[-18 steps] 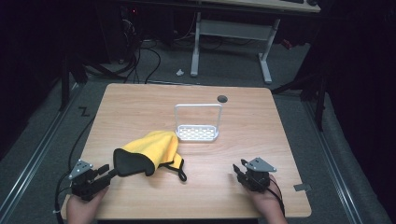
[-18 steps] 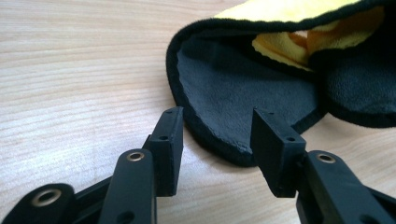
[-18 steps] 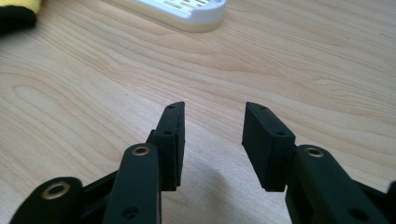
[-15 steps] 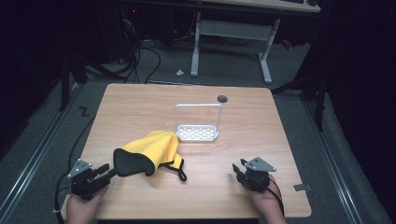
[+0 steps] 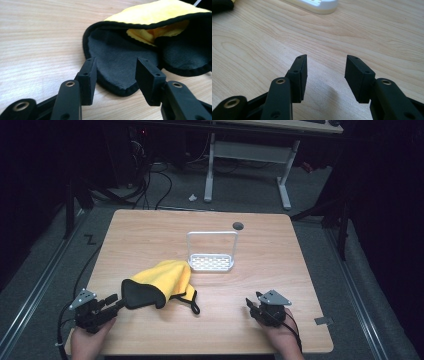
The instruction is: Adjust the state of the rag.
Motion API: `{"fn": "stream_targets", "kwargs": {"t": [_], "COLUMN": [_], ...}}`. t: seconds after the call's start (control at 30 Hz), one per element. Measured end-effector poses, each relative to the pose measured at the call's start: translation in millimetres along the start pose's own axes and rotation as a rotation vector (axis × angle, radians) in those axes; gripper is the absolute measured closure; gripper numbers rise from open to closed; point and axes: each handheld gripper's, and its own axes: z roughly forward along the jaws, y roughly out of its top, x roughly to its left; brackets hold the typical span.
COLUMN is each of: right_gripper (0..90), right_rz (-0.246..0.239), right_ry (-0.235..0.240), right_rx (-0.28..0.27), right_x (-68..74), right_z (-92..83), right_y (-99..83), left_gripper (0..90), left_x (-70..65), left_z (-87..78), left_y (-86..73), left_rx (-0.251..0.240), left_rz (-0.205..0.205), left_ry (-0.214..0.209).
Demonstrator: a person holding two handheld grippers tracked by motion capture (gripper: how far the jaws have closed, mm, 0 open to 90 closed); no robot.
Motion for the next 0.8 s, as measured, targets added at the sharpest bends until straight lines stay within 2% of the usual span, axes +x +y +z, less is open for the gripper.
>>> {"fn": "stream_targets", "kwargs": {"t": [0.13, 0.23, 0.37, 0.4, 0.43, 0.5, 0.53, 0.57, 0.6, 0.63, 0.67, 0.7, 0.73, 0.77, 0.8], "right_gripper": [52.9, 52.6, 52.2, 52.0, 52.0, 51.8, 51.7, 51.7, 51.7, 51.7, 51.7, 51.7, 51.7, 51.7, 51.7], "right_rz": [0.003, 0.005, -0.007, -0.011, -0.01, -0.009, -0.009, -0.01, -0.01, -0.009, -0.004, -0.004, -0.002, -0.005, -0.005], "right_ry": [0.0, -0.003, -0.002, -0.001, -0.001, 0.0, 0.0, 0.0, 0.0, -0.001, -0.001, 0.0, 0.0, 0.001, 0.001], "right_rx": [0.0, -0.002, 0.002, 0.003, 0.003, 0.001, 0.0, 0.0, 0.0, -0.001, -0.001, -0.001, 0.0, -0.002, -0.002], "right_x": [-1.5, -1.7, -0.4, 0.3, 0.5, 0.5, 0.3, 0.1, 0.1, 0.2, -0.1, -0.3, -0.3, -0.3, -0.3], "right_z": [-0.5, -0.4, 1.0, 1.5, 1.4, 1.0, 0.6, 0.4, 0.4, 0.1, 0.1, 0.1, 0.1, 0.3, 0.3], "right_y": [-0.3, 0.4, 0.6, 0.7, 0.7, 0.5, 0.4, 0.2, 0.2, 0.1, 0.2, 0.3, 0.4, 0.4, 0.4], "left_gripper": [49.0, 45.5, 42.9, 40.9, 39.8, 38.0, 36.4, 34.2, 32.3, 32.3, 30.8, 30.0, 28.7, 27.2, 26.5], "left_x": [-9.9, -24.1, -39.2, -49.2, -54.2, -59.0, -63.5, -72.3, -72.3, -78.1, -84.5, -97.5, -97.5, -105.0, -105.0], "left_z": [-3.4, -7.8, -4.8, 1.3, 4.9, 8.8, 13.0, 22.6, 22.6, 27.2, 31.6, 42.0, 42.0, 55.7, 55.7], "left_y": [7.9, 21.8, 34.9, 43.5, 47.9, 52.2, 56.8, 66.8, 66.8, 71.2, 75.0, 80.2, 80.2, 81.8, 81.8], "left_rx": [-0.028, -0.058, -0.065, -0.059, -0.056, -0.056, -0.054, -0.037, -0.037, -0.034, -0.033, -0.015, -0.015, 0.03, 0.03], "left_rz": [0.022, 0.043, 0.077, 0.099, 0.11, 0.118, 0.118, 0.111, 0.111, 0.115, 0.138, 0.19, 0.19, 0.21, 0.21], "left_ry": [-0.03, -0.08, -0.118, -0.138, -0.139, -0.142, -0.151, -0.177, -0.177, -0.184, -0.186, -0.159, -0.159, -0.146, -0.146]}}
